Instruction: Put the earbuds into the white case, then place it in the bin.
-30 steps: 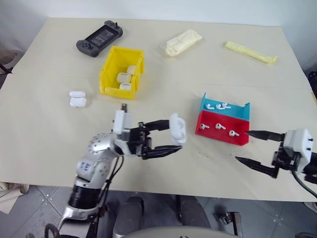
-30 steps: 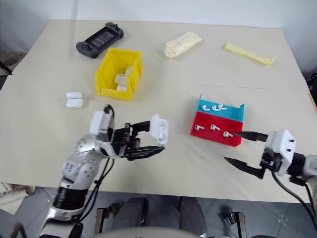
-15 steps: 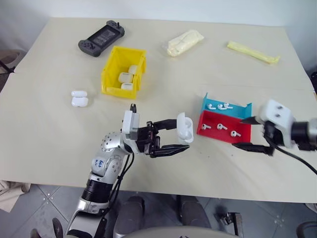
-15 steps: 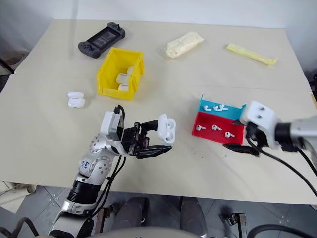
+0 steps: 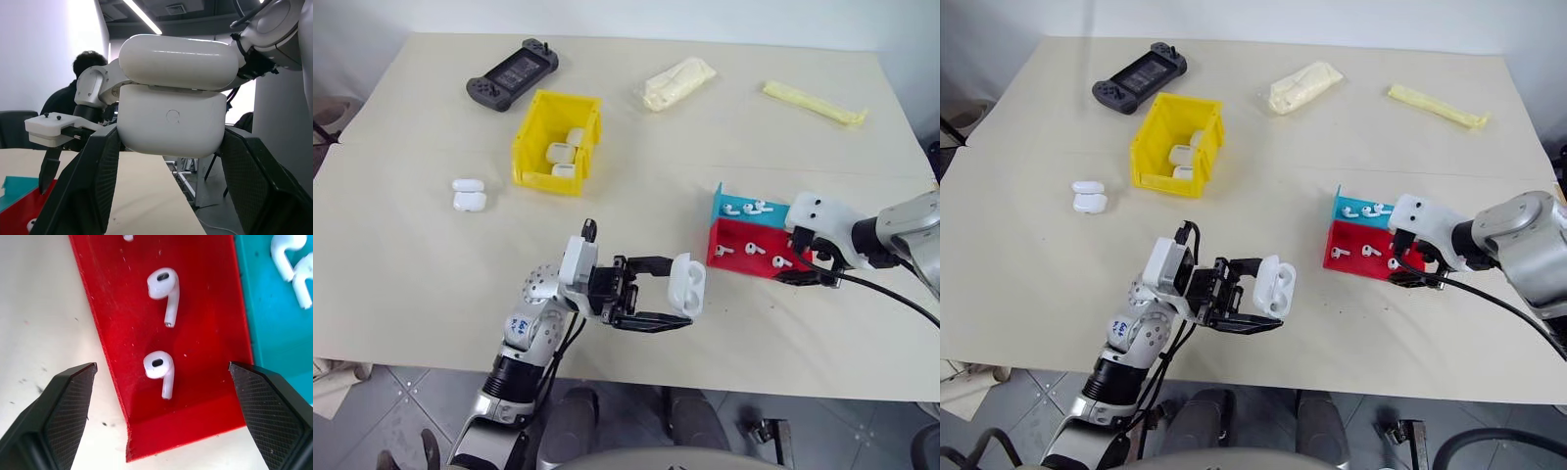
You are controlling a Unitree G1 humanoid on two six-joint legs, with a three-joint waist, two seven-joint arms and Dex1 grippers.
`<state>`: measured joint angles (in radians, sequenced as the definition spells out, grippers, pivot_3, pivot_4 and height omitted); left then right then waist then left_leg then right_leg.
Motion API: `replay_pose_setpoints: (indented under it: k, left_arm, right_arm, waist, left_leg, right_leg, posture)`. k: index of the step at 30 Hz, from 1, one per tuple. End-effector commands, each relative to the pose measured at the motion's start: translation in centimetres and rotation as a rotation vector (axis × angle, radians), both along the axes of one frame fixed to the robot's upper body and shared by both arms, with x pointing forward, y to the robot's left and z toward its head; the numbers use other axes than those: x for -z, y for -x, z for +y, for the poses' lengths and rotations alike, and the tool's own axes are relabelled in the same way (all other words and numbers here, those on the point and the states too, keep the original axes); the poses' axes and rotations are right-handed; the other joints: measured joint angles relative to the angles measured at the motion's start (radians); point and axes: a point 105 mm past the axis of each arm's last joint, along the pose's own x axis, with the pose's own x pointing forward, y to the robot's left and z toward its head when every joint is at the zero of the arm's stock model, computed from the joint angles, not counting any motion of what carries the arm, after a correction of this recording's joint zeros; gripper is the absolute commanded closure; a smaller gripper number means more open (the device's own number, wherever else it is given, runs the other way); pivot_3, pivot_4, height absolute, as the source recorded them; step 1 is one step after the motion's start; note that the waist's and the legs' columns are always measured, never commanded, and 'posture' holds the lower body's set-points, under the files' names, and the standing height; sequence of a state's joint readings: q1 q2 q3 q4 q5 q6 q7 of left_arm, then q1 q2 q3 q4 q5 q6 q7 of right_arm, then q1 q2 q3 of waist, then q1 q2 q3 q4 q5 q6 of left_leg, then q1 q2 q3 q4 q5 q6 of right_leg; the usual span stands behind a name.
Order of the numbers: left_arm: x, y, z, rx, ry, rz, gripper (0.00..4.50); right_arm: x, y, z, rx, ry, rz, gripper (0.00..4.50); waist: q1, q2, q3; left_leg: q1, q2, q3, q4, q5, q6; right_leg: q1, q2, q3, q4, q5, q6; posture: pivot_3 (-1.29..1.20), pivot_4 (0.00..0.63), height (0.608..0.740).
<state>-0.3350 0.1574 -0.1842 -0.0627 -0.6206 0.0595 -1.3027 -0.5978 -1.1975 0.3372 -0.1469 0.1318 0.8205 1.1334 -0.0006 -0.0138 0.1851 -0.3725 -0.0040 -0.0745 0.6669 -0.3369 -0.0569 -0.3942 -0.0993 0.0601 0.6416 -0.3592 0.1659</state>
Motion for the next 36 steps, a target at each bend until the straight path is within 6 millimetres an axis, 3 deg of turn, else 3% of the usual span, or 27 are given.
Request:
replay_pose_setpoints:
  k: [1,6,24,27,29,36]
  left_arm:
    - [-0.5,0.1,0.1,-0.018,0.016,-0.029,1.79]
    - [-0.4,0.2,0.2,-0.035,0.018,-0.022,1.79]
    - [-0.4,0.3,0.5,-0.059,0.011,-0.021,1.79]
    - [-0.5,0.2,0.5,-0.062,0.01,-0.022,1.79]
    - [-0.5,0.2,0.6,-0.064,0.008,-0.024,1.79]
    - [-0.5,0.1,0.6,-0.066,0.002,-0.027,1.79]
  right_arm:
    - [-0.5,-0.3,0.4,-0.032,0.013,-0.021,0.0]
    - [-0.4,-0.4,0.7,-0.08,0.028,-0.025,1.57]
    - [0.6,-0.7,1.0,-0.186,0.084,-0.033,1.57]
    - [0.7,-0.8,1.1,-0.198,0.093,-0.033,2.13]
    - [0.8,-0.7,1.0,-0.208,0.102,-0.029,2.74]
    - [0.8,-0.7,0.9,-0.234,0.124,-0.025,2.74]
  waist:
    - [-0.001,0.0,0.0]
    - [-0.001,0.0,0.0]
    - [-0.001,0.0,0.0]
    - [-0.001,0.0,0.0]
    - [-0.001,0.0,0.0]
    - [-0.001,0.0,0.0]
  left_leg:
    - [0.0,0.0,0.0,0.0,0.0,0.0]
    - [0.0,0.0,0.0,0.0,0.0,0.0]
    - [0.0,0.0,0.0,0.0,0.0,0.0]
    - [0.0,0.0,0.0,0.0,0.0,0.0]
    - [0.0,0.0,0.0,0.001,0.0,0.0]
    - [0.0,0.0,0.0,0.001,0.0,0.0]
  right_leg:
    - [0.0,0.0,0.0,0.0,0.0,0.0]
    - [0.0,0.0,0.0,0.001,0.0,0.0]
    - [0.0,0.0,0.0,0.001,0.0,0.0]
    - [0.0,0.0,0.0,0.001,0.0,0.0]
    - [0.0,0.0,0.0,0.001,0.0,0.0]
    - [0.0,0.0,0.0,0.001,0.0,0.0]
  posture:
    - [0.0,0.15,0.74]
    - [0.0,0.15,0.74]
    - [0.0,0.15,0.74]
    - [0.0,0.15,0.74]
    - [0.0,0.15,0.74]
    - [0.0,0.15,0.74]
